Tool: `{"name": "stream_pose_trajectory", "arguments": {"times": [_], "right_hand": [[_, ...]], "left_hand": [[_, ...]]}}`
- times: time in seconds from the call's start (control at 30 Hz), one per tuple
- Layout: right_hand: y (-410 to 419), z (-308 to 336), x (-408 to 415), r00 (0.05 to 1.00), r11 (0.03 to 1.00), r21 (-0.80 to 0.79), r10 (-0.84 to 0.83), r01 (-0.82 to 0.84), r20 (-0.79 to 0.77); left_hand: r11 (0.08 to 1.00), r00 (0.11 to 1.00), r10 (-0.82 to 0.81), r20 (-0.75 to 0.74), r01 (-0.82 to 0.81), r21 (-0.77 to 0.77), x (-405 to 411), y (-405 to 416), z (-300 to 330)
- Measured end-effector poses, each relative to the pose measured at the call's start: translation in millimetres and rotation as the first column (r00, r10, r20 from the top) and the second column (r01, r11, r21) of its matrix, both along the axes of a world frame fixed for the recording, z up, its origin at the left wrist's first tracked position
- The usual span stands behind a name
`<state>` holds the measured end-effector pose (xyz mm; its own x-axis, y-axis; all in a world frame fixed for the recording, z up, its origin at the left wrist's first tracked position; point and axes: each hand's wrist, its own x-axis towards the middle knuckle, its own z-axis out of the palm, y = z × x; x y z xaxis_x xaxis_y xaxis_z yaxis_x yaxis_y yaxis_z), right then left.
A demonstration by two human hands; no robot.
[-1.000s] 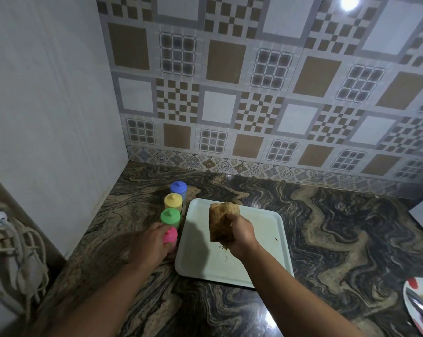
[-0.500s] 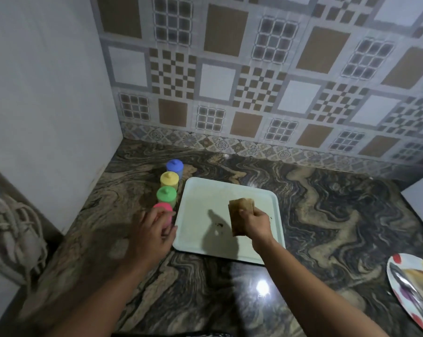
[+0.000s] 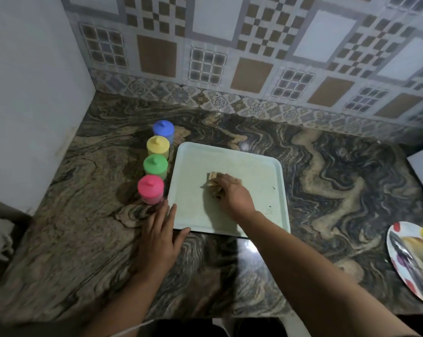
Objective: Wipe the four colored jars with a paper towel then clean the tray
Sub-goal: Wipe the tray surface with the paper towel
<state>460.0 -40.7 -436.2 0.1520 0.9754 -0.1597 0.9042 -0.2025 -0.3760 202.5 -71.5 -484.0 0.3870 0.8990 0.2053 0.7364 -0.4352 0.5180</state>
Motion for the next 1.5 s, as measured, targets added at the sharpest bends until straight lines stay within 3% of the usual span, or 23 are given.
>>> {"name": "stream_pose_trajectory", "arguments": {"times": [0.17, 0.23, 0.33, 0.43, 0.5, 0.57, 0.63, 0.83, 0.93, 1.0, 1.07, 1.13, 1.17, 1.33, 1.43, 1.5], "right_hand": [[-58, 11, -21, 0.977, 0.981, 0.054, 0.193, -0.189, -0.088], [-71, 18, -21, 0.970, 0.980, 0.027, 0.200, -0.198, -0.135], [-53, 33, -3, 0.942, 0.996, -0.057, 0.040, -0.062, -0.334], [-11, 53, 23, 0.793, 0.975, -0.010, -0.186, 0.222, -0.580], [13, 58, 38, 0.819, 0.957, 0.047, -0.220, 0.287, -0.530], [22, 44, 43, 0.945, 0.974, 0.091, -0.177, 0.209, -0.275], [10, 24, 31, 0.981, 0.989, 0.075, -0.113, 0.126, -0.156], [-72, 12, -19, 0.950, 0.977, 0.109, 0.202, -0.181, -0.238], [-58, 29, 3, 0.908, 0.991, 0.040, 0.131, -0.125, -0.399], [-15, 38, 35, 0.909, 0.994, 0.093, -0.014, 0.059, -0.417], [24, 42, 62, 0.933, 0.974, 0.134, -0.130, 0.184, -0.337], [36, 37, 59, 0.970, 0.976, 0.154, -0.119, 0.154, -0.212], [31, 33, 46, 0.970, 0.977, 0.165, -0.096, 0.135, -0.222], [-33, 5, -24, 0.925, 0.970, 0.227, 0.162, -0.085, -0.344], [-36, 10, -25, 0.860, 0.983, 0.096, 0.185, -0.159, -0.476], [-8, 26, -13, 0.844, 0.990, 0.095, 0.136, -0.101, -0.518]], "left_hand": [[1.000, 0.999, 0.010, 0.047, -0.011, 0.015, -1, -2, 5], [1.000, 0.998, 0.008, 0.060, -0.009, 0.006, -1, -4, 7], [1.000, 0.998, 0.010, 0.066, -0.009, -0.008, -1, -4, 11], [1.000, 0.997, 0.024, 0.076, -0.023, -0.021, 0, -5, 12], [0.999, 0.996, 0.029, 0.082, -0.028, -0.021, 1, -4, 11], [0.999, 0.996, 0.030, 0.083, -0.028, -0.022, 0, -3, 9], [0.999, 0.996, 0.030, 0.085, -0.029, -0.023, 0, -3, 7], [1.000, 0.996, 0.025, 0.081, -0.024, -0.013, 1, -4, 7], [0.999, 0.996, 0.025, 0.083, -0.023, -0.024, 0, -5, 9], [0.999, 0.995, 0.034, 0.096, -0.031, -0.036, 1, -4, 10], [0.999, 0.994, 0.035, 0.103, -0.031, -0.041, 2, -4, 10], [0.998, 0.994, 0.041, 0.106, -0.036, -0.043, 1, -3, 10], [0.998, 0.993, 0.043, 0.108, -0.039, -0.044, 2, -2, 9], [0.998, 0.990, 0.051, 0.132, -0.047, -0.031, 2, -2, 5], [0.998, 0.987, 0.058, 0.148, -0.052, -0.045, 3, -4, 8], [0.997, 0.986, 0.062, 0.153, -0.056, -0.046, 3, -4, 10]]}}
